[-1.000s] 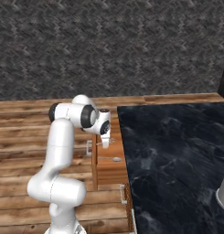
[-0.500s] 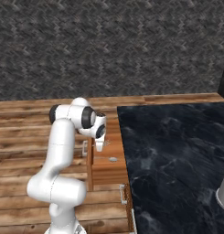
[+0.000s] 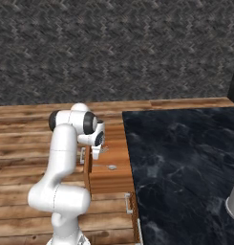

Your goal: Organize the utensils by type. Pick up the wooden spoons from the counter and place them in the open cabinet. Then pick up the metallic utensils from the counter and place them in the open drawer.

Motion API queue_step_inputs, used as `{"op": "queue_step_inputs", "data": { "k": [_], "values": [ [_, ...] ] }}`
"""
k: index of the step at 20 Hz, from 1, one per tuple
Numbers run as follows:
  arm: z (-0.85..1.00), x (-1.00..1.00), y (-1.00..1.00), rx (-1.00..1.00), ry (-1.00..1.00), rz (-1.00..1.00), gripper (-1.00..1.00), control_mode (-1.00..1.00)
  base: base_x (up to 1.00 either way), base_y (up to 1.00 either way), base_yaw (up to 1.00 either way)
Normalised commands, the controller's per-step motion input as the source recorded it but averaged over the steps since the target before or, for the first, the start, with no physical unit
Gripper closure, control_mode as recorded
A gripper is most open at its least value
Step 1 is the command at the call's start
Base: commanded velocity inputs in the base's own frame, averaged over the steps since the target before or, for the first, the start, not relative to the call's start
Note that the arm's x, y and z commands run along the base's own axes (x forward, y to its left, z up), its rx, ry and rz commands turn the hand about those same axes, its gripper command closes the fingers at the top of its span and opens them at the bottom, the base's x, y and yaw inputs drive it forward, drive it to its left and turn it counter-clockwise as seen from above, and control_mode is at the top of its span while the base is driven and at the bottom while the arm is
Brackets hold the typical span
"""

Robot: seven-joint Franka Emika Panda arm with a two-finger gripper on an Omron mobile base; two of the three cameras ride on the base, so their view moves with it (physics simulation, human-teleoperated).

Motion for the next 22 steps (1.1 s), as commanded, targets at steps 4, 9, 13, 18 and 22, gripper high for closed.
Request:
{"op": "queue_step_inputs", "data": {
  "k": [4,9,13,18,22],
  "values": [
    [-0.01,0.15,-0.10,-0.07,0.00,-0.06,1.00,-1.00,0.00,0.00,0.00],
    [0.00,0.08,-0.06,-0.03,-0.01,-0.02,1.00,-1.00,0.00,0.00,0.00],
    [0.00,0.00,0.00,0.00,0.00,-0.01,-1.00,-1.00,0.00,0.00,0.00],
    [0.00,0.00,-0.04,0.00,0.00,0.00,-1.00,-1.00,0.00,0.00,0.00],
    [0.14,0.00,-0.09,0.00,0.00,0.00,-1.00,-1.00,0.00,0.00,0.00]
  ]
}}
